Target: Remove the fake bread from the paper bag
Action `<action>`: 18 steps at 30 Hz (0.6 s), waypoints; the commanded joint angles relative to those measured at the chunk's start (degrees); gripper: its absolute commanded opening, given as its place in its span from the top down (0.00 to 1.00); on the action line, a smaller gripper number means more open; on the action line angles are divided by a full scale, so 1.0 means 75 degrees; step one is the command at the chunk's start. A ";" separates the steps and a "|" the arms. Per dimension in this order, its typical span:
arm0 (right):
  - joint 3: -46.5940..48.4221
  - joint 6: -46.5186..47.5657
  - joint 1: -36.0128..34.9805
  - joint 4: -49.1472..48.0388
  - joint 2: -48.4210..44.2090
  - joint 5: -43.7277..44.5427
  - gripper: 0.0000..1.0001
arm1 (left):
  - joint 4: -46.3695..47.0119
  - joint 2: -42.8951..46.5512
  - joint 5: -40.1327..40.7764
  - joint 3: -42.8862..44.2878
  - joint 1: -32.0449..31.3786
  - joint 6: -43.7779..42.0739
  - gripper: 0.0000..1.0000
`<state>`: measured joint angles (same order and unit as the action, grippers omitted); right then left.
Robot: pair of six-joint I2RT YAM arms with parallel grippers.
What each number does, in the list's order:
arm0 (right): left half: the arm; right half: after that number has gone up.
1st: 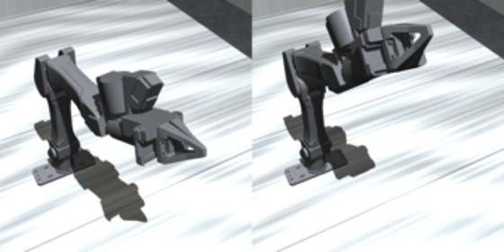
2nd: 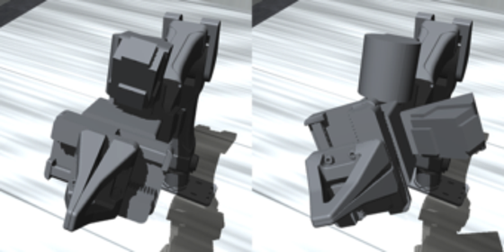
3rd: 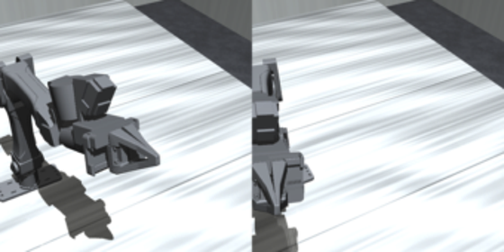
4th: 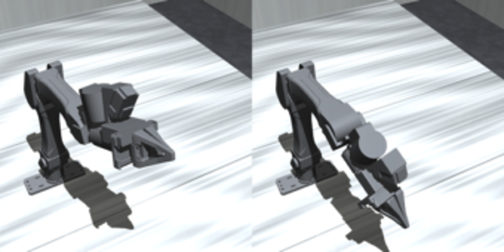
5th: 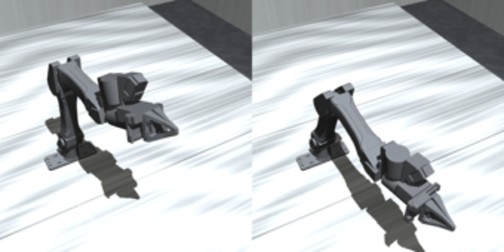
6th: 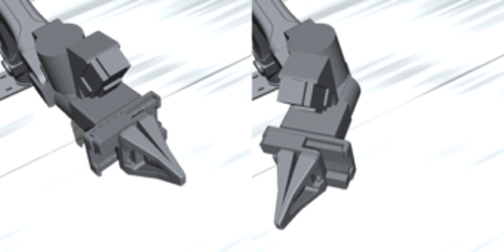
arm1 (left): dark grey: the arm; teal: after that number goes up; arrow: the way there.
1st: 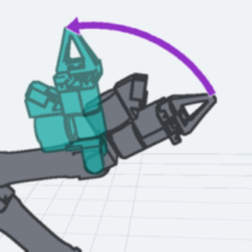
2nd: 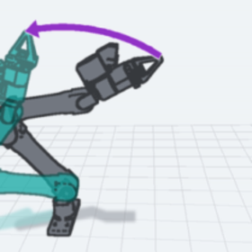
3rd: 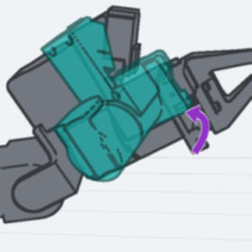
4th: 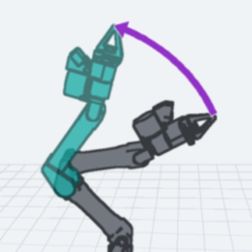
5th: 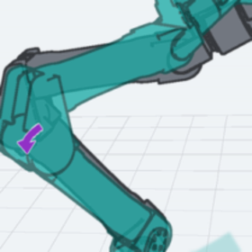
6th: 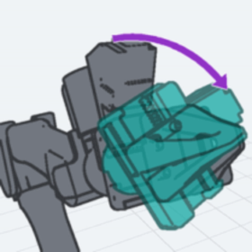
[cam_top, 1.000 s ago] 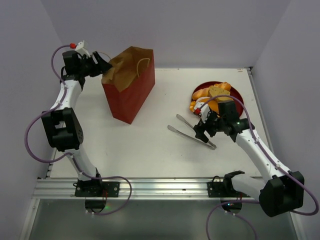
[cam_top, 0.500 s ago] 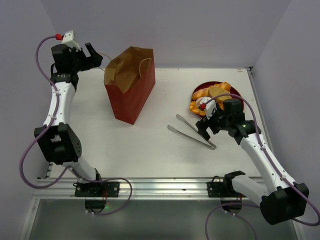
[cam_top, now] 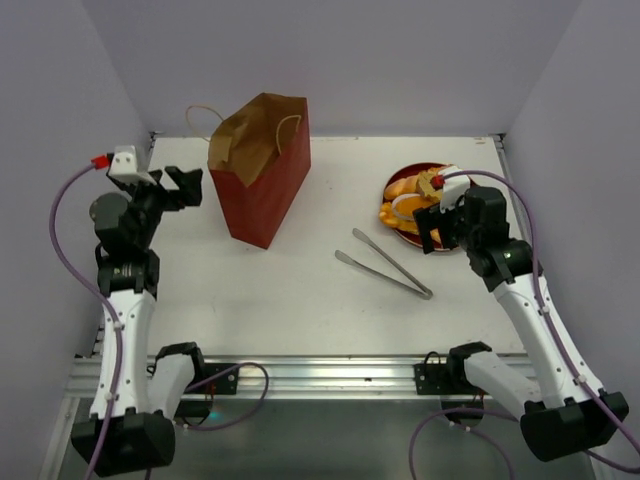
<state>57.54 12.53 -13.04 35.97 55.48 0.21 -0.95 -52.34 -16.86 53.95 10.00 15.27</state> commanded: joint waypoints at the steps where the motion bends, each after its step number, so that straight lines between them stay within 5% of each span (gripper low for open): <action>1: 0.0133 -0.0417 0.0039 -0.0119 -0.0424 0.1213 0.01 | 0.1097 0.1078 -0.0482 -0.1539 0.0014 0.0026 0.00; 8: -0.0803 -0.0394 0.0144 -0.0810 -0.1268 0.1999 0.01 | 0.1439 0.2337 -0.0705 -0.3055 -0.0290 -0.0172 0.00; 18: -0.1812 -0.0651 0.0425 -0.1502 -0.2311 0.2105 0.01 | 0.1018 0.2384 -0.0681 -0.3186 -0.0431 -0.0325 0.00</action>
<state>44.56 9.74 -10.72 29.28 39.99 15.55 5.04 -34.87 -21.69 30.09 7.11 14.76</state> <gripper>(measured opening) 0.987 0.994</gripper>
